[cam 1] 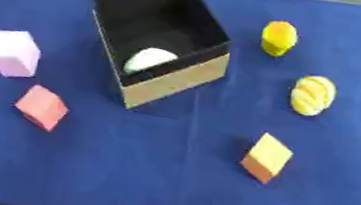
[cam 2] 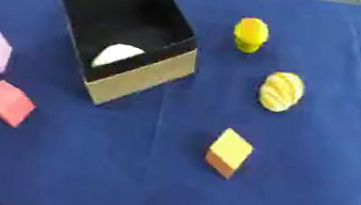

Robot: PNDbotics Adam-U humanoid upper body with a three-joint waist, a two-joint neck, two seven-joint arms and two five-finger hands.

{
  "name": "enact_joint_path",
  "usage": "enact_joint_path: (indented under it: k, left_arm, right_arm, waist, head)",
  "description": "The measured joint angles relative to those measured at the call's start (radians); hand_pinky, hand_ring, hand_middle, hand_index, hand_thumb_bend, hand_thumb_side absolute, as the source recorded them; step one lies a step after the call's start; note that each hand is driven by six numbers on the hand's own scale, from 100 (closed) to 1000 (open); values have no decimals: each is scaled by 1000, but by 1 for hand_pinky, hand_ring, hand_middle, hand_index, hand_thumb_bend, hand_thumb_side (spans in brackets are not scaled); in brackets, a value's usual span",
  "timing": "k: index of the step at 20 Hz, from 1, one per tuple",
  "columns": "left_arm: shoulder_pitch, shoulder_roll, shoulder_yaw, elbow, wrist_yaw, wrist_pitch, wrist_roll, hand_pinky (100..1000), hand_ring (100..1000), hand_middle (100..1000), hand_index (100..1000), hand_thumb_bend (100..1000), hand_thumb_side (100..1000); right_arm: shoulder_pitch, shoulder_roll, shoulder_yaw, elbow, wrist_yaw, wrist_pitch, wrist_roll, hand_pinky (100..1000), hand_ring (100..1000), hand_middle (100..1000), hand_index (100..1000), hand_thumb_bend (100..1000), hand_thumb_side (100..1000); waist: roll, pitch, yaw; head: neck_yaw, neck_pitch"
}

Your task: Pick up objects on the table and place them in the box.

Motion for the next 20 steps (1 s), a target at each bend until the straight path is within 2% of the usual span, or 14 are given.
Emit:
enact_joint_path:
  k: [2,5,12,13,15,20]
  left_arm:
    - [4,4,0,-6,5,-1,2,867,772,769,941,192,859]
    - [7,5,0,-16,11,-2,3,867,772,769,941,193,858]
    - [11,6,0,-22,12,0,2,866,773,769,939,194,856]
    - [10,7,0,-22,10,0,2,866,773,769,938,194,856]
    - [10,14,-1,-22,6,1,1,865,773,768,936,194,856]
    - [11,23,-4,-23,-4,3,-2,865,773,767,935,193,854]
  right_arm:
    - [2,-2,8,-2,4,0,12,836,837,837,868,289,404]
    - [17,-16,35,-12,28,-6,49,858,860,857,888,282,406]
    - [62,-88,159,-42,132,-52,160,893,893,871,898,363,340]
    - [62,-99,173,-42,149,-59,178,900,901,876,897,373,364]
    - [61,-122,198,-37,184,-76,213,903,904,876,896,384,358]
    - [45,-148,214,-36,269,-133,298,900,898,864,887,392,334]
  waist:
    - [0,-1,0]
    - [0,-4,1]
    - [-3,-4,5]
    - [-5,-4,6]
    - [-13,-4,6]
    - [-22,-3,4]
  head:
    - [-2,5]
    - [-6,9]
    - [-12,18]
    - [-12,21]
    - [-13,25]
    - [-12,26]
